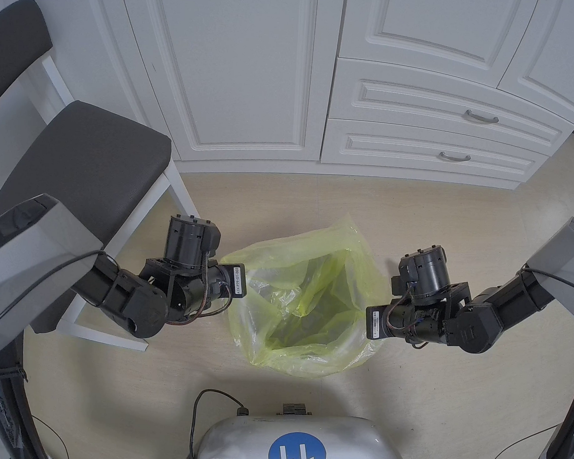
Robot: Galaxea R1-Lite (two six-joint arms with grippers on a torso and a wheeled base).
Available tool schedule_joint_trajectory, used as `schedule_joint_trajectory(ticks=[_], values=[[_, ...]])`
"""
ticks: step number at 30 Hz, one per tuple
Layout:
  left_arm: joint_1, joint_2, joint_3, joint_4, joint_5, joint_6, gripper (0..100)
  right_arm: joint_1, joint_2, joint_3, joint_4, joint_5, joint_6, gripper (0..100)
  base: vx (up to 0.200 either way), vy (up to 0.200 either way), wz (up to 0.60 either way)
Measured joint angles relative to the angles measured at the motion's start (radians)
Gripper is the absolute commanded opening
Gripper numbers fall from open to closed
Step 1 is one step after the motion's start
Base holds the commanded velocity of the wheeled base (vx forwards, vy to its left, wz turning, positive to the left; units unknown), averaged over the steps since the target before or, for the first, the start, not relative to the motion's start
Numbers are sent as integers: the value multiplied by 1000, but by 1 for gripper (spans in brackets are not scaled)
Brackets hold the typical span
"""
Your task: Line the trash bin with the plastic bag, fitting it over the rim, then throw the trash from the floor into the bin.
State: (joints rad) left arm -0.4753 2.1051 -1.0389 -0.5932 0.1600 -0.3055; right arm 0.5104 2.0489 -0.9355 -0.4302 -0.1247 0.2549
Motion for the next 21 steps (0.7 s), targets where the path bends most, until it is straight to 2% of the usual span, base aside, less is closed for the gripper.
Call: schedule_joint_trajectory(ticks=[8,17,18,21], values=[[17,-69,19,12,1,3,0,0,-11,22,-15,-123,-38,0,0,0,0],[-26,-121,56,11,0,6,0,29,-12,106,-166,-140,-111,0,0,0,0],[-38,-123,60,11,0,7,0,33,-13,120,-186,-140,-124,100,0,0,0],[-63,-124,71,10,1,7,0,41,-14,154,-214,-139,-169,100,0,0,0]])
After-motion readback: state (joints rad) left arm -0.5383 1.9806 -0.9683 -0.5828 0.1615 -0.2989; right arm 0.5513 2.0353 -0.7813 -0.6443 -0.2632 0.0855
